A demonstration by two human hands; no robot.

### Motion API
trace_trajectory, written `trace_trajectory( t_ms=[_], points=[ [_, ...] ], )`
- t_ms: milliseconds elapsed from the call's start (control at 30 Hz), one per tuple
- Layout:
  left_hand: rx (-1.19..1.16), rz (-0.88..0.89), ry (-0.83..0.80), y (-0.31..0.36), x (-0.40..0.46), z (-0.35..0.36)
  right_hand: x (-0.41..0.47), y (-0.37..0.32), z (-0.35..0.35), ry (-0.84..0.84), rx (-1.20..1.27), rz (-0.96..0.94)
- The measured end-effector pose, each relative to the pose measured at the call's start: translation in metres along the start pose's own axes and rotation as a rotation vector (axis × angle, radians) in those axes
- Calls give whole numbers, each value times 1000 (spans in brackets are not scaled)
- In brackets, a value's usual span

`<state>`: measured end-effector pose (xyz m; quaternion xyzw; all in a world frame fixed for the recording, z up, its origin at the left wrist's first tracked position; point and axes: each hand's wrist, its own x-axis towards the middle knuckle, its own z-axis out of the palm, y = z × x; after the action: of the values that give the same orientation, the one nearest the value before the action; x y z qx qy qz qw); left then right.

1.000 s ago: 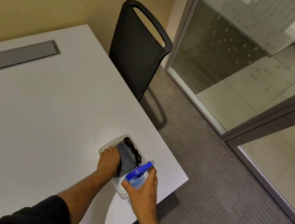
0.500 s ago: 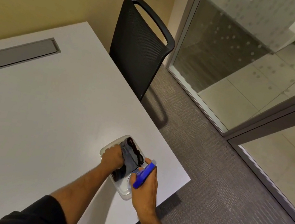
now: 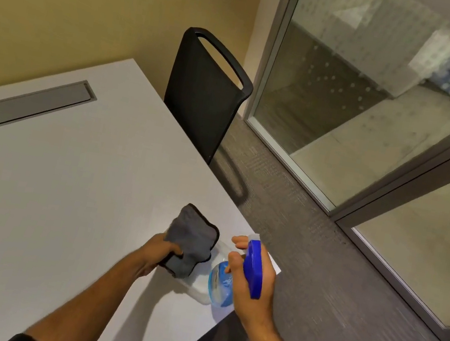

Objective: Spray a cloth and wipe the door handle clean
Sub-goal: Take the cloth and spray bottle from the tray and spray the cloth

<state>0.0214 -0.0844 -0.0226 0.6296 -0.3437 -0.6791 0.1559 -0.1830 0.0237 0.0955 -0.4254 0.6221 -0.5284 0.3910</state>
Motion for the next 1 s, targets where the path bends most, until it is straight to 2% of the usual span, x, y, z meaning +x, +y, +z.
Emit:
trace_trajectory(
  t_ms=[267, 533, 733, 833, 1000],
  points=[
    [-308, 26, -71, 7, -43, -3, -25, -2, -41, 79, -19, 91],
    [-527, 119, -270, 11, -85, 13, -37, -8, -56, -6, 44, 46],
    [-811, 102, -323, 12, -108, 35, -38, -14, -66, -33, 84, 55],
    [-838, 94, -347, 16, -115, 56, -37, -17, -67, -46, 71, 107],
    [-730, 97, -457, 24, -126, 82, -34, -19, -77, -76, 109, 222]
  ],
)
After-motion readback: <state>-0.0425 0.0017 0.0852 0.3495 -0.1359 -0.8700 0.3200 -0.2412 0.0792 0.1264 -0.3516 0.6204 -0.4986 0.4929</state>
